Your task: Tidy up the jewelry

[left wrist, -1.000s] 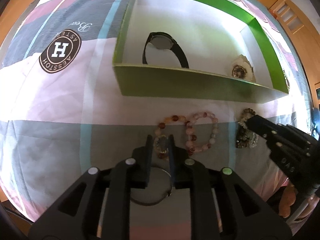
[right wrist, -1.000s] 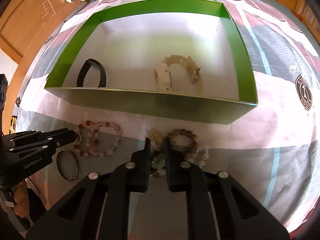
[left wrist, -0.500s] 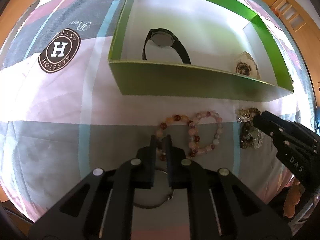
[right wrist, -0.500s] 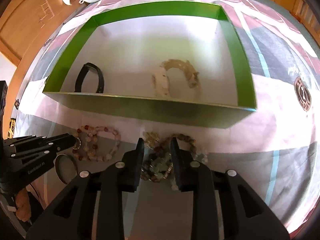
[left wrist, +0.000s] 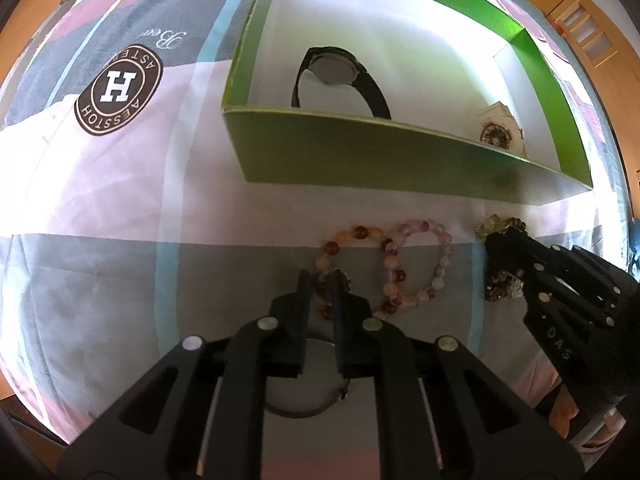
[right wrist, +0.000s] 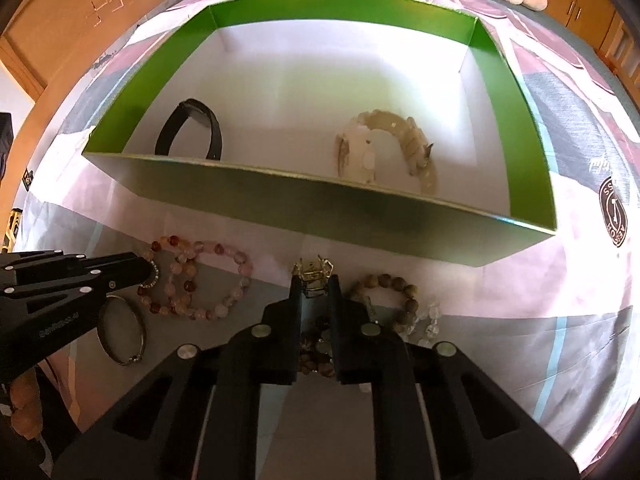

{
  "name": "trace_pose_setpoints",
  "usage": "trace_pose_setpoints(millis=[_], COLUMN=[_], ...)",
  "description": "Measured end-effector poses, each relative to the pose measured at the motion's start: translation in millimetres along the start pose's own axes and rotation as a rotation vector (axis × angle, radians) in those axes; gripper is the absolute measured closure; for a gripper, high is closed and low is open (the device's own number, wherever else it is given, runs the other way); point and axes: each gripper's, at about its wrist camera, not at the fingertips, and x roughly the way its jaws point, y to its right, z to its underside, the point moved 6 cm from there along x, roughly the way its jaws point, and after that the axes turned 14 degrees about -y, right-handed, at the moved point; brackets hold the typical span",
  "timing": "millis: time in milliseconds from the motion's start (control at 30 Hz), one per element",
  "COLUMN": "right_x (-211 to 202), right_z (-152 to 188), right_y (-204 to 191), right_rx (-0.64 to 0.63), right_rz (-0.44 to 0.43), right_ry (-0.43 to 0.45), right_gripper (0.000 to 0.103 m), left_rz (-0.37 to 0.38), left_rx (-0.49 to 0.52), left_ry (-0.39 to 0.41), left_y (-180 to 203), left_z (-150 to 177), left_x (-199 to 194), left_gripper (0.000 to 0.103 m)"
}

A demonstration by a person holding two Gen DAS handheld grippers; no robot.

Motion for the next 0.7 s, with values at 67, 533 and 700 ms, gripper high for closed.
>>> trace_pose_setpoints(millis=[67, 533, 700], right_x=[0.8, -12.6, -16.1], right_z=[1.5, -0.6, -1.3], right_y=[0.5, 4.2, 12.7], right_rx=[-0.002, 0.037, 0.074], right_rz=[-0.005, -0.017, -0.064], right_ry=[-0.007, 0.032, 0.015], right_gripper=[0.091, 0.090, 0.090], left_rz=[-0.005, 0.046, 0.041], left_rx=[0.002, -0.001, 0.003], left_ry=[0.001, 0.082, 0.072], left_y=[0.8, 5.6, 4.9], left_z=[-0.6, 3.8, 5.4], left_x=[1.0, -25.6, -23.1], left_gripper=[0.094, 0.096, 0.096])
